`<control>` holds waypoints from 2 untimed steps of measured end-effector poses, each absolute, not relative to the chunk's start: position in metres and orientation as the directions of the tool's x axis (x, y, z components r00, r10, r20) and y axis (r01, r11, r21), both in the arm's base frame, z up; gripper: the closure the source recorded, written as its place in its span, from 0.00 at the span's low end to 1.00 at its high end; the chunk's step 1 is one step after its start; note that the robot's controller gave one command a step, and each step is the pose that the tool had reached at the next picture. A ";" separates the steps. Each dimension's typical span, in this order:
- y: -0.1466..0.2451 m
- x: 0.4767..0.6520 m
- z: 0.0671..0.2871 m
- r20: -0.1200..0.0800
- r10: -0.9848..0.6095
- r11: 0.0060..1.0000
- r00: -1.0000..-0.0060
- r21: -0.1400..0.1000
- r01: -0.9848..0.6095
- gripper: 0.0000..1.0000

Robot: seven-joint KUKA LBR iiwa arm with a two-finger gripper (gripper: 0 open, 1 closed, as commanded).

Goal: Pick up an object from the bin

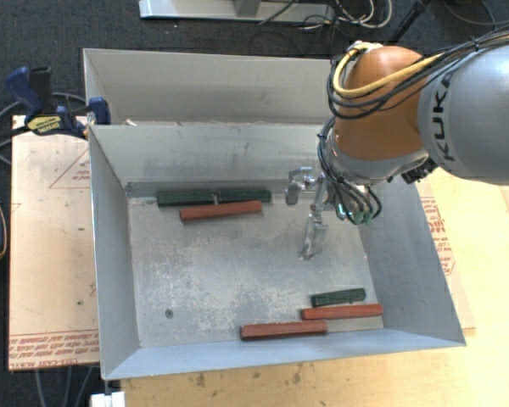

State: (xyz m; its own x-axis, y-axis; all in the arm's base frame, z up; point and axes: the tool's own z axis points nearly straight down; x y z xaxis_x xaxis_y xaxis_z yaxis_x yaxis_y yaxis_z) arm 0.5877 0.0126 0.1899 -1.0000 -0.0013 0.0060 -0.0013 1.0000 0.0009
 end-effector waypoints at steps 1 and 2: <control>-0.017 0.648 0.134 -0.002 0.060 0.998 -0.998 0.000 0.060 0.00; -0.073 0.651 0.225 -0.010 -0.259 0.966 -0.966 -0.005 -0.259 0.00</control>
Offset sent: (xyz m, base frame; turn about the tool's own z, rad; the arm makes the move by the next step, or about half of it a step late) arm 0.0589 -0.0281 -0.0524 0.0615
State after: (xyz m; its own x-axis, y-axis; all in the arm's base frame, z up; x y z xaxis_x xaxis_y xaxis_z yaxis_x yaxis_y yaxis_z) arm 0.6509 -0.0727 0.2253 -0.9658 -0.2593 -0.0096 -0.2592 0.9658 -0.0046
